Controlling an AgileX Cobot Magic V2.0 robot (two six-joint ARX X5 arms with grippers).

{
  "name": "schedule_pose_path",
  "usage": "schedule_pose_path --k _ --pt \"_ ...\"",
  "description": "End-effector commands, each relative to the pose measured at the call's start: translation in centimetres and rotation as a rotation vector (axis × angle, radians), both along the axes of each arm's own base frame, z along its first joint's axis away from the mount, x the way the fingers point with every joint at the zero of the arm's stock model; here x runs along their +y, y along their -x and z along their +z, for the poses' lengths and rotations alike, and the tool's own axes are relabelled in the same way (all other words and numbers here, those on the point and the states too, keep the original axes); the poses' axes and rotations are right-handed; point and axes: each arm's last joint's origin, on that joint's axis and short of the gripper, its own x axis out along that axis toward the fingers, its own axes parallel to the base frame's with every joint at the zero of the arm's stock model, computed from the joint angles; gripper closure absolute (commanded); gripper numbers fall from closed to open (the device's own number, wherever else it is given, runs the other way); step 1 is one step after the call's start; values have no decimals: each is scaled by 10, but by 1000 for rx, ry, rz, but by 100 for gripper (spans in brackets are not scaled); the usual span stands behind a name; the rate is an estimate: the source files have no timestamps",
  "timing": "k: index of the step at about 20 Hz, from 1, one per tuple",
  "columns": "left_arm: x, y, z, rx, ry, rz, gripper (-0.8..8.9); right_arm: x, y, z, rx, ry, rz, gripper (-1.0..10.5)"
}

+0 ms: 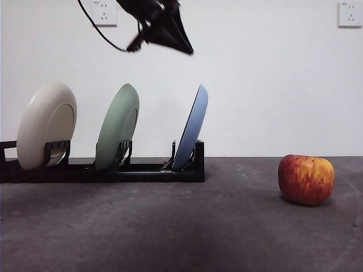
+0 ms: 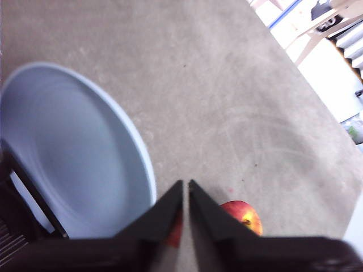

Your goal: Take the blue plate from the plate rack,put the plate on the table,take the apple from the table,put the apple in the plate

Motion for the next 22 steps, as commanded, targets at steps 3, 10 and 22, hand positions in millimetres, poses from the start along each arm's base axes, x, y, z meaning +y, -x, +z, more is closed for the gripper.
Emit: schedule_pose_path --k 3,10,22 --pt "-13 -12 -21 26 -19 44 519 0 -1 1 -8 4 10 946" --pt "-37 -9 -26 -50 -75 90 519 0 -1 1 -7 4 10 946" --pt "-48 -24 -64 13 -135 127 656 0 1 -1 21 12 4 946"
